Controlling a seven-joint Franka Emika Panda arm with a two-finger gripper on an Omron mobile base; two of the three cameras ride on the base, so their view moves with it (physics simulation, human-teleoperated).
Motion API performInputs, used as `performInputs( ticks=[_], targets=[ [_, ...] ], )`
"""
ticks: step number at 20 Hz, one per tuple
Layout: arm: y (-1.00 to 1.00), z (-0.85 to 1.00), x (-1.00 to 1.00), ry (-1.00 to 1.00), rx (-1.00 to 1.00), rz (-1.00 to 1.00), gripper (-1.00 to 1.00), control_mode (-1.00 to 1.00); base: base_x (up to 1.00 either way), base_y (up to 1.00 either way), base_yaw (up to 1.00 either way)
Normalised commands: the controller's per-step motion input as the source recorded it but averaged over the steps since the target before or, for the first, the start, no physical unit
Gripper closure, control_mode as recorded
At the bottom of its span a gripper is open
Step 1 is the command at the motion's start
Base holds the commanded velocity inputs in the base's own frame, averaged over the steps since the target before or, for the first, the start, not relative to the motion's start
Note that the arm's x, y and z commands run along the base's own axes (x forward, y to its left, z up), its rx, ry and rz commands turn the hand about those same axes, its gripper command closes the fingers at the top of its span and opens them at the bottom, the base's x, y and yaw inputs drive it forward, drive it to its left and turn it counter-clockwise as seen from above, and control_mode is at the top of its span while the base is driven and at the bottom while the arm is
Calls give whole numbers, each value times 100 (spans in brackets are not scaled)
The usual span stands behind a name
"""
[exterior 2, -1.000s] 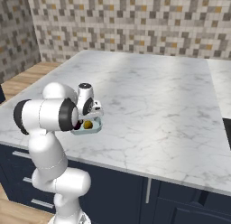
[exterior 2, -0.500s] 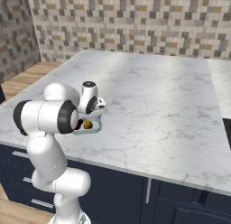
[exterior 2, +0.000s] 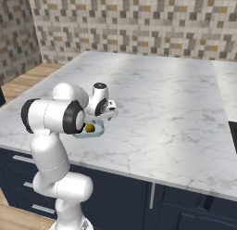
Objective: Take the lemon and eggplant out of the freezer and place them in the tupperware container on the counter. Then put the tupperware containing the vegetables back in the freezer.
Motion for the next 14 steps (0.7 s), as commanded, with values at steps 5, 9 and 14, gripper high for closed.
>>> performInputs(
  ticks=[5,9,14],
  targets=[
    [-14,-26,0,3,1,0,-100,-100,0,0,0],
    [-6,-30,3,4,2,0,-100,-100,0,0,0],
    [0,-35,2,6,4,0,-100,-100,0,0,0]
  ],
)
